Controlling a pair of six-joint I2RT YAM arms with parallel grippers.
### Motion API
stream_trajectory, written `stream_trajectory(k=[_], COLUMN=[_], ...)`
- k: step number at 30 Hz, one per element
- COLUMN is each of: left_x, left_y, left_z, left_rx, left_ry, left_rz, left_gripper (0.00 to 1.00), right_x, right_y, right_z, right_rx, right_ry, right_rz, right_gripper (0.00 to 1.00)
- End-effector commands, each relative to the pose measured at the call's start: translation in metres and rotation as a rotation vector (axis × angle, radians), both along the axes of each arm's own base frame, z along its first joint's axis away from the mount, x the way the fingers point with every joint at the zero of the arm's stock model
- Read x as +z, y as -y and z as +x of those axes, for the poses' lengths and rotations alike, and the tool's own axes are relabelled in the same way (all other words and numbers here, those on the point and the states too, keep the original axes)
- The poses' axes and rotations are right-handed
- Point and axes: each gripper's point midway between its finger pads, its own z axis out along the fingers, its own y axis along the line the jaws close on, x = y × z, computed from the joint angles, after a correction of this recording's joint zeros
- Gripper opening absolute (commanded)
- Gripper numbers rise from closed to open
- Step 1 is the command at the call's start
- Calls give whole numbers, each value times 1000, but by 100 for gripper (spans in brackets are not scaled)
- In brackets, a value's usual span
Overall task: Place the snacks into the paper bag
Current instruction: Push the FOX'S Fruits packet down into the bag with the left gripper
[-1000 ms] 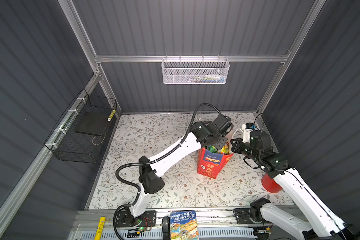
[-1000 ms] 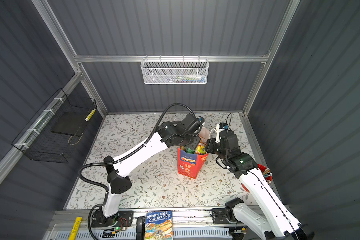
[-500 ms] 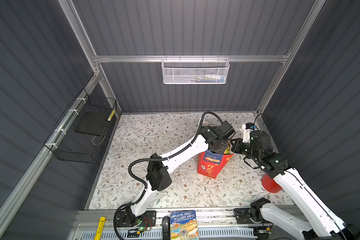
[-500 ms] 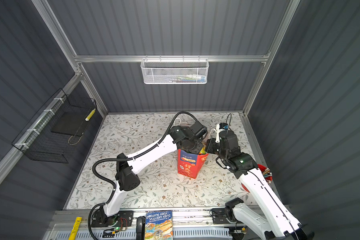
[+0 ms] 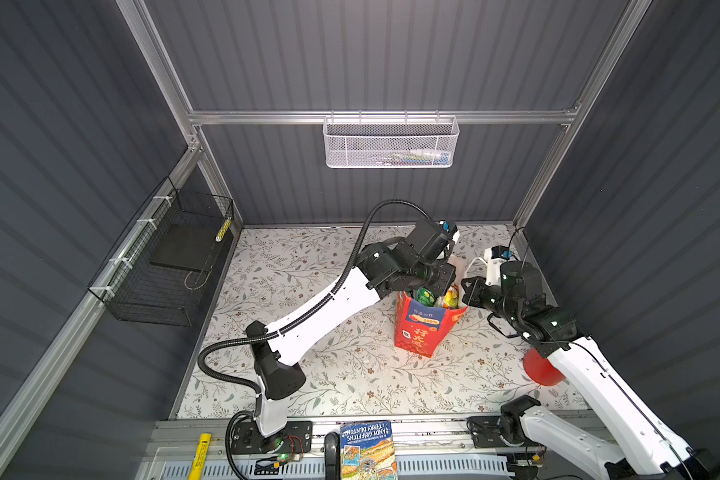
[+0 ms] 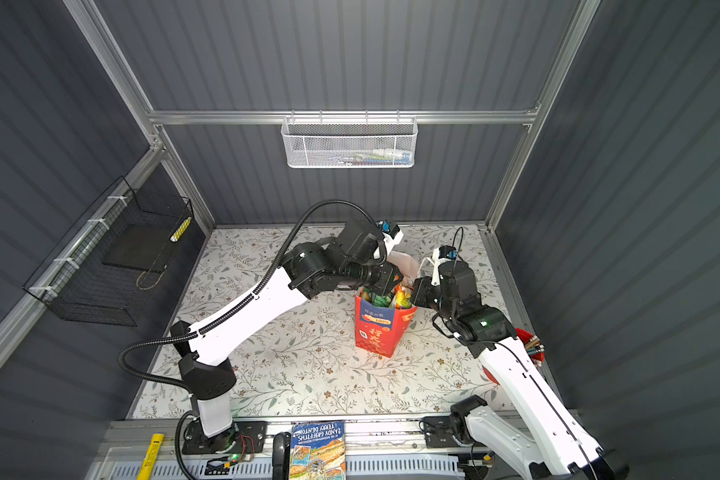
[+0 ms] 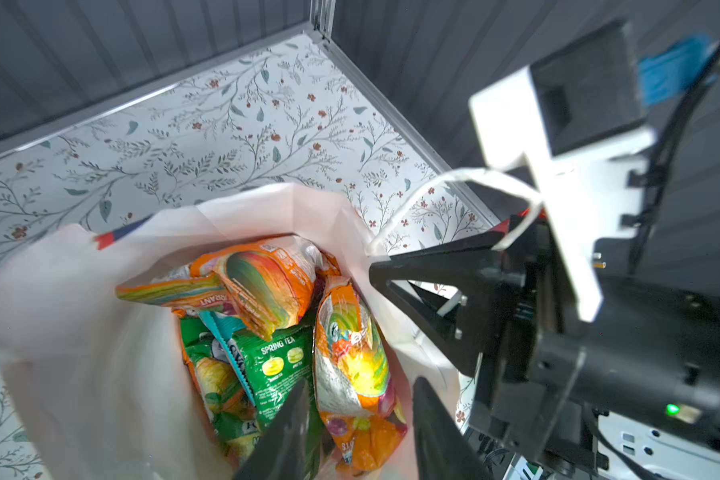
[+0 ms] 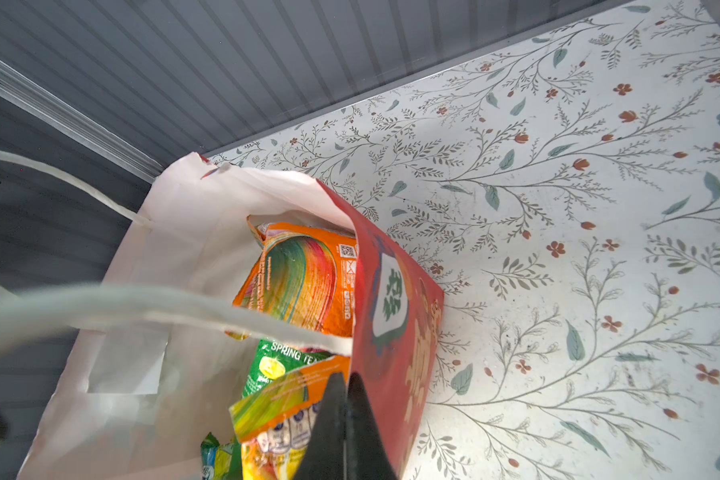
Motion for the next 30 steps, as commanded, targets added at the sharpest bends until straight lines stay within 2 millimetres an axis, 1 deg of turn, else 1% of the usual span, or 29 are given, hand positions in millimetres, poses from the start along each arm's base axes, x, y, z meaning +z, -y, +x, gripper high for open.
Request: stream_trajectory(k=[1,3,6,9,10,12,14,16,17,22,27,28,29,30], left_x=[-31,-36,-48,-63,-70,-81,-92,-101,-108,-142,-173,-179,-182,-183], left_y=[11,15,21,20,22,24,25,22,16,-8,-25,-28,-29,-30], left_z=[-4,-2,1,9,11,12,13,15,17,34,55,58,60,62], left_rx=[-29,-33,-35,4,6,3,0,11,22,64,109,111,113,114], left_ry=[-63,-67,-81,-78,-83,-96,-105,-102,-96,-54,-93,-110,-124,-131], left_rz=[45,51,74,121,135,156,183,220,262,455,537,544,547,545], left_gripper=[43,43,42,38,35,25,10,1,0,0,0,2,10,15], right_x=[24,24,25,25,25,25,24,25,25,26,25,25,25,25], right_y=[2,2,3,3,3,3,3,4,4,3,3,2,2,2], right_z=[3,2,2,2,2,2,2,2,1,1,1,1,1,1], right_rx=[-2,-2,-5,-7,-6,-6,-6,-8,-7,-6,-3,-1,-2,-2], right_ry=[85,86,89,90,90,90,88,89,90,92,88,89,89,89], right_rz=[6,5,2,3,3,3,0,0,0,4,5,6,5,5], right_gripper=[0,0,0,0,0,0,0,0,0,0,0,0,0,0])
